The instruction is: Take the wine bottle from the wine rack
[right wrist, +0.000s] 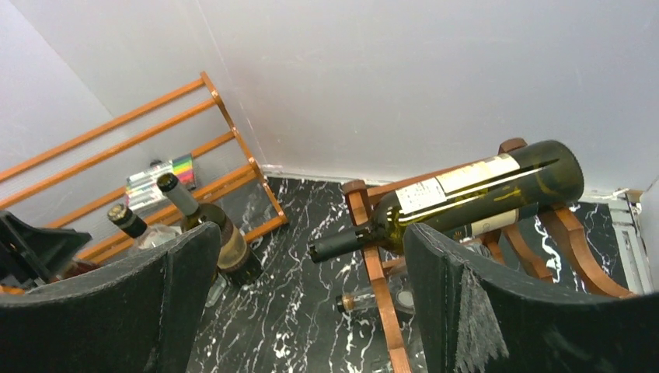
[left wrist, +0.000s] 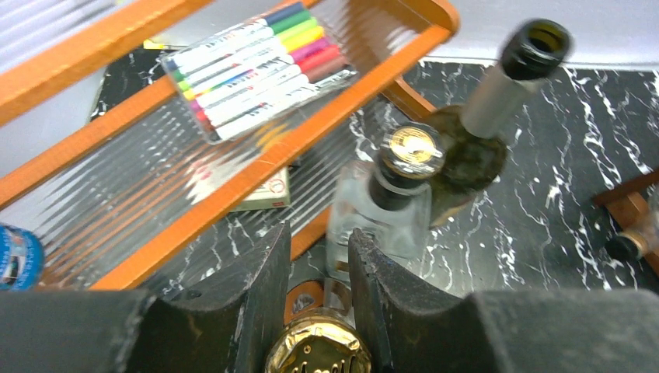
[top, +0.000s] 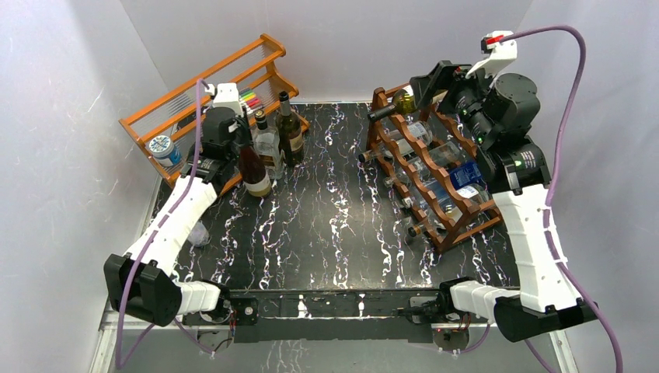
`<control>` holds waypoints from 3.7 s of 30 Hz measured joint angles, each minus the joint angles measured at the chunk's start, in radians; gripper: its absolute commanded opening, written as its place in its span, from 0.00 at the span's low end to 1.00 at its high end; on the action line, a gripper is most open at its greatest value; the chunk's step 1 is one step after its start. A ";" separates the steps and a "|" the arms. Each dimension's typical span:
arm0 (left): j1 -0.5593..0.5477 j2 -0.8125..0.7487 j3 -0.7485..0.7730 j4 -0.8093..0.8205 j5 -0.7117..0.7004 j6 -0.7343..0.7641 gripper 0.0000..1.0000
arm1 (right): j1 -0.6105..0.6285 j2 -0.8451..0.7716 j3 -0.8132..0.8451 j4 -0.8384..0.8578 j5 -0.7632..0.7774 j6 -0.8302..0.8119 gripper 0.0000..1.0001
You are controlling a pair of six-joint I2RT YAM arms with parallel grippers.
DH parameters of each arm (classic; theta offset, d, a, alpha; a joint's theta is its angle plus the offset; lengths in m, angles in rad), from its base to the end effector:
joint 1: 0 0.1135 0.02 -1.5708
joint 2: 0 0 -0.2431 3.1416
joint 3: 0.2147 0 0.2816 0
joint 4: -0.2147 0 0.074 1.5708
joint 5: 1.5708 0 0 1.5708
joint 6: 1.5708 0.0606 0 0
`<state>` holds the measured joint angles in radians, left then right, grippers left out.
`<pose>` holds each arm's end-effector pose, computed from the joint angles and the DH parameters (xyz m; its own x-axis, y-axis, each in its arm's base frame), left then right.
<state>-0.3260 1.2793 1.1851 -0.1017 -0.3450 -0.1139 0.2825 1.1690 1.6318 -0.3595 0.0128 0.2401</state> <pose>0.3459 -0.0953 0.3547 -0.1817 -0.0515 -0.9820 -0.0337 0.9984 -0.0461 0.2674 0.0768 0.5276 0.0328 0.2571 -0.9658 -0.2824 0.9293 0.2378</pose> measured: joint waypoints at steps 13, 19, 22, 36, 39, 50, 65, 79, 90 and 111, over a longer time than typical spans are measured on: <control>0.142 -0.057 -0.112 0.157 0.105 -0.011 0.13 | 0.000 0.008 -0.060 -0.020 0.010 -0.032 0.98; 0.142 -0.106 -0.169 0.209 0.173 0.037 0.59 | 0.000 0.008 -0.060 -0.027 0.002 -0.029 0.98; 0.142 -0.124 -0.174 0.240 0.212 0.054 0.65 | 0.000 0.008 -0.063 -0.031 -0.009 -0.024 0.98; 0.142 -0.159 -0.113 0.169 0.316 0.061 0.98 | 0.000 -0.017 -0.089 -0.065 -0.024 -0.015 0.98; 0.141 -0.198 -0.097 0.130 0.356 0.042 0.98 | 0.000 -0.055 -0.132 -0.082 -0.019 -0.023 0.98; 0.043 -0.275 -0.134 0.281 0.726 -0.051 0.98 | 0.000 -0.091 -0.272 -0.169 -0.004 -0.022 0.98; -0.231 0.025 -0.153 0.429 0.762 0.070 0.98 | -0.048 0.019 -0.197 -0.178 0.055 0.064 0.98; -0.293 -0.011 -0.368 0.520 0.616 0.195 0.98 | -0.343 0.190 -0.121 -0.092 -0.203 0.382 0.98; -0.306 -0.013 -0.368 0.521 0.508 0.232 0.98 | -0.356 0.284 -0.103 -0.003 -0.210 0.510 0.98; -0.306 -0.041 -0.368 0.521 0.497 0.253 0.98 | -0.346 0.456 -0.096 0.118 -0.202 0.779 0.98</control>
<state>-0.6323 1.2381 0.8169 0.4191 0.1520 0.1390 -0.0631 1.6253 1.5356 -0.2413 -0.1890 1.0187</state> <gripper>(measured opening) 0.980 0.981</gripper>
